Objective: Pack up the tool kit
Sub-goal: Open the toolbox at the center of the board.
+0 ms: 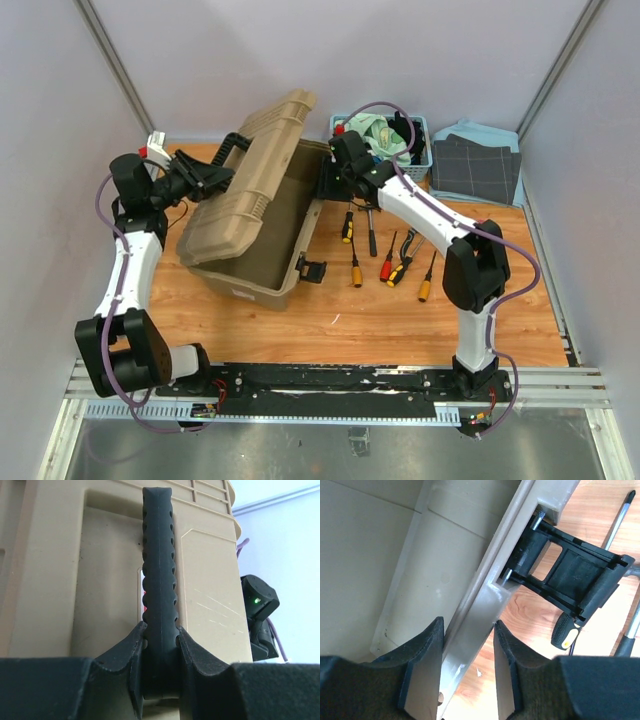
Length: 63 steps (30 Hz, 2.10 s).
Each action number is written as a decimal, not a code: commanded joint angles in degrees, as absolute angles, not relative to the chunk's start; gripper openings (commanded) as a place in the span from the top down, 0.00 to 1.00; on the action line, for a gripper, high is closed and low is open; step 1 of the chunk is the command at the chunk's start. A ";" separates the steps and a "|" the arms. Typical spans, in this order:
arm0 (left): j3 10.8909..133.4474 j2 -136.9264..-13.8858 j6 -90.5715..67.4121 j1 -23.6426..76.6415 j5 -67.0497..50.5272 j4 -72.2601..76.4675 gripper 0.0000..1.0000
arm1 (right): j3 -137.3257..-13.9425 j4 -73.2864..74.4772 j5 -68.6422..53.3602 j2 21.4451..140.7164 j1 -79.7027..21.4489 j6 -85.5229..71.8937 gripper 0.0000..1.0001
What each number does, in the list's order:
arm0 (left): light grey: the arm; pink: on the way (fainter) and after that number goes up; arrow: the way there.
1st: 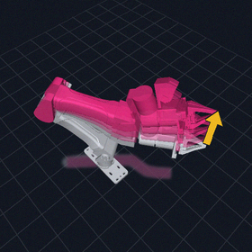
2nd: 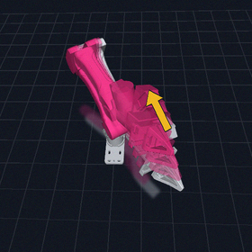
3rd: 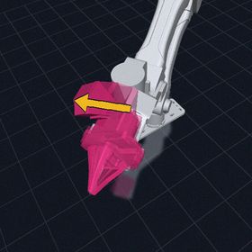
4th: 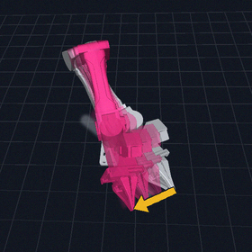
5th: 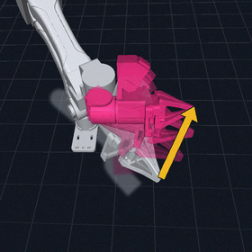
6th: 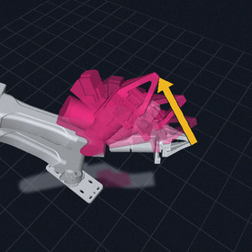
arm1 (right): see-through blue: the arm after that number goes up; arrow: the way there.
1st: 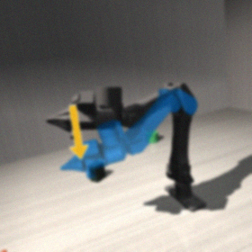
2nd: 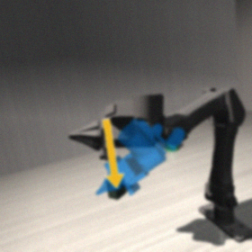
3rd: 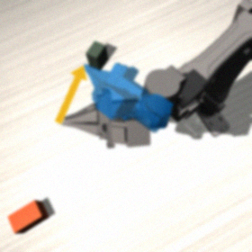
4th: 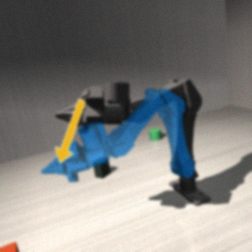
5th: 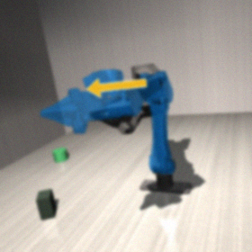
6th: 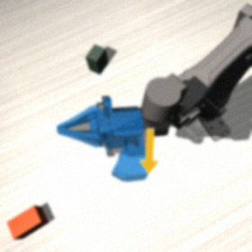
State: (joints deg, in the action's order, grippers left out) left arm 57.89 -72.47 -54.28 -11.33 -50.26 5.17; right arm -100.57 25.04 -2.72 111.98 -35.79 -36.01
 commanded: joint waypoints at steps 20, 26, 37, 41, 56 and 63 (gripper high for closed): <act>50.59 -70.48 -71.08 -27.76 -44.15 31.43 1.00 | -96.65 32.54 2.48 106.04 -35.13 -24.03 0.94; 47.10 -69.92 -69.94 -28.90 -40.30 33.30 1.00 | -100.58 33.93 1.82 108.68 -33.35 -21.32 0.97; 39.27 -64.31 -65.43 -34.34 -34.50 31.80 1.00 | -115.20 37.73 0.08 119.86 -31.71 -17.80 0.99; 37.28 -62.52 -63.51 -35.22 -34.33 31.43 0.92 | -116.76 38.31 -0.34 121.28 -31.64 -17.55 0.99; 37.56 -66.56 -60.01 -36.25 -38.58 34.73 0.06 | -113.45 36.88 -4.12 120.16 -31.63 -17.54 0.93; 48.08 -65.68 -49.37 -36.30 -42.06 25.83 0.06 | -112.65 34.15 -7.91 118.59 -31.80 -18.55 0.67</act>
